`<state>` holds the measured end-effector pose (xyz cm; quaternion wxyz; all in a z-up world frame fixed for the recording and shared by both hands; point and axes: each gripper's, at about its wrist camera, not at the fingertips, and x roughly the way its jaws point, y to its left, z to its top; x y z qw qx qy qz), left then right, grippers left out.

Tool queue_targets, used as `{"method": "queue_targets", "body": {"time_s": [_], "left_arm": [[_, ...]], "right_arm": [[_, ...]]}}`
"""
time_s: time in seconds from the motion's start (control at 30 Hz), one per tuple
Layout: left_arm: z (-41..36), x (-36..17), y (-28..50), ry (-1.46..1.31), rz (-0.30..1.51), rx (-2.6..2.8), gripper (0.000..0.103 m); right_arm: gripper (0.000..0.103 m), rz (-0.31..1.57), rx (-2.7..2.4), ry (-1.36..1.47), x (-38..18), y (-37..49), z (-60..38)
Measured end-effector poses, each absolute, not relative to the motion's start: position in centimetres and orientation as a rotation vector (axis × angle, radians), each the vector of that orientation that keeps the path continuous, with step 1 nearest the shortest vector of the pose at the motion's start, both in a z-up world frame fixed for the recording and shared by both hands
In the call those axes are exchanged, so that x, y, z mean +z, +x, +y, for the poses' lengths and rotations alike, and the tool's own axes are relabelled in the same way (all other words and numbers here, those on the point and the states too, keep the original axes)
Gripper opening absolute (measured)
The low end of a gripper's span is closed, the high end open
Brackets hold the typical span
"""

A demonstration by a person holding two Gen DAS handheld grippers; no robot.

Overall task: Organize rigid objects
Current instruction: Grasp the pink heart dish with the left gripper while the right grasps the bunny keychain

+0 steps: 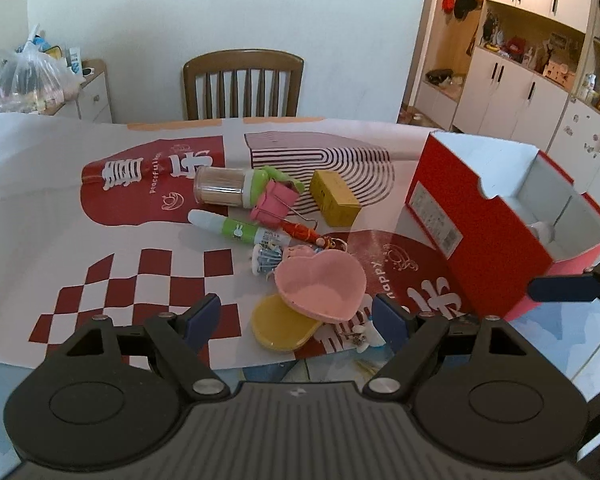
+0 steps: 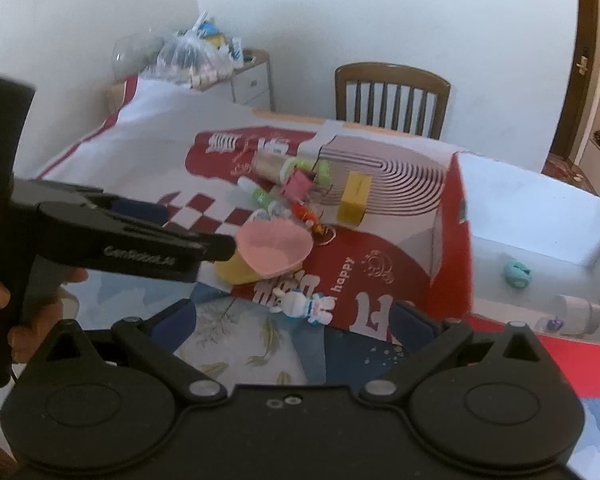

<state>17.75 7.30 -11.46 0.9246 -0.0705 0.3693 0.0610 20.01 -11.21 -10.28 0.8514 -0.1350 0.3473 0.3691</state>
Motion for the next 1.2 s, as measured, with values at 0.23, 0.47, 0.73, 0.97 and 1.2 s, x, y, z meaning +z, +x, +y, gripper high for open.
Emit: {"method": "queue_targets", "body": {"time_s": [0.23,0.47,0.73,0.97,1.2], "left_arm": [[7.3,-13.0,20.3,-0.114,0.777,0.105,0.083],[6.3,-14.8,22.6,-0.055,0.825,0.060,0.083],[5.7,-16.0,24.0,-0.016,0.824,0.079,0.083],[5.4,-16.7,24.6,0.017,0.826,0.080,0.082],[4.9,-16.9,24.6,0.033,0.818,0.071,0.082]], "right_arm": [[0.099,0.763,0.773,-0.354,-13.2,21.6,-9.1],[0.089,0.803,0.753,-0.375,-15.5,23.4,-8.1],[0.082,0.819,0.750,-0.378,-16.6,24.1,-7.4],[0.077,0.831,0.739,-0.378,-17.4,24.5,-6.6],[0.068,0.825,0.724,-0.375,-17.5,24.6,-6.6]]}}
